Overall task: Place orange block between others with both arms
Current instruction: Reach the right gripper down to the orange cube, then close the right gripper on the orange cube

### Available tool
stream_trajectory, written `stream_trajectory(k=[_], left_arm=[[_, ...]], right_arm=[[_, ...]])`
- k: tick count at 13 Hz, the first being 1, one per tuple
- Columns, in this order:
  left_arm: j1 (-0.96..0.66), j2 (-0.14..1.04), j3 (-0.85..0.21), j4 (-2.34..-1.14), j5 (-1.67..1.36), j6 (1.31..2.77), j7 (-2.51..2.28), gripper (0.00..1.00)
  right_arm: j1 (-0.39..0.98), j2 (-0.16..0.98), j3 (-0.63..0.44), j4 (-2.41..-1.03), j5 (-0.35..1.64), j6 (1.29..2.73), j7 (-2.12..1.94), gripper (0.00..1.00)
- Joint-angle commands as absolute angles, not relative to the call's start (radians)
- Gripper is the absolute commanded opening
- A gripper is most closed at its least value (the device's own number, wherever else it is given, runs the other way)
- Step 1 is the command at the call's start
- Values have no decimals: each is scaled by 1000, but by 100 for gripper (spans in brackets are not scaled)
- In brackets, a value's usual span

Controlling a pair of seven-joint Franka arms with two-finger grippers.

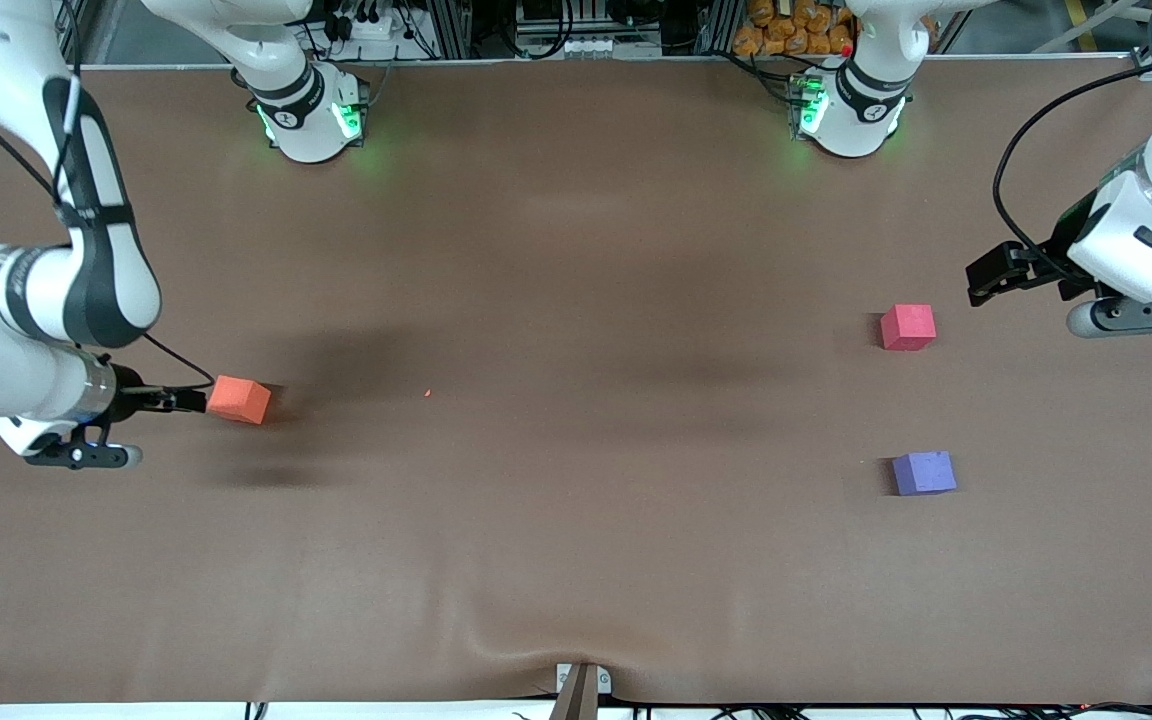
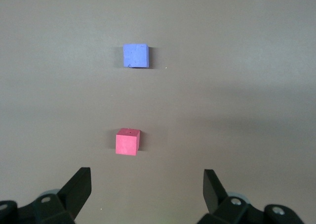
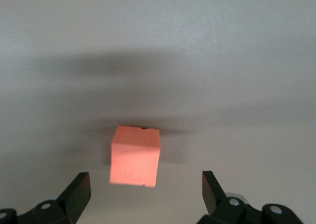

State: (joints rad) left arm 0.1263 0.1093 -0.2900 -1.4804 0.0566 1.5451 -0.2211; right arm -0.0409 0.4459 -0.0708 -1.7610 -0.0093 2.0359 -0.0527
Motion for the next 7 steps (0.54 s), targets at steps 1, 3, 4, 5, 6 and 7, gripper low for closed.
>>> stream_trajectory(k=[1,3,4,5,6,7], left_arm=[[133,126,-295,-1468,75,1536,-227,100],[138,133,-295,-1477,77,1537,-227,100],[138,129,-295,-1489,75,1549,-222,100],[138,126,-295,-1499,77,1557,-219,100],[141,126,-295,-1502,75,1559,-219,100],[144,126,-295,-1503,77,1562,-219,100]], right_arm=[[-52,497,-57,-1763,-25,2077,-52,100],[-45,537,-58,-1763,-23,2098,-51,100],[-43,552,-57,-1763,-21,2098,-43,100],[-43,557,-57,-1766,-21,2097,-16,100],[-43,561,-57,-1766,-21,2094,-3,100],[-43,568,-57,-1766,-21,2094,-2,100]])
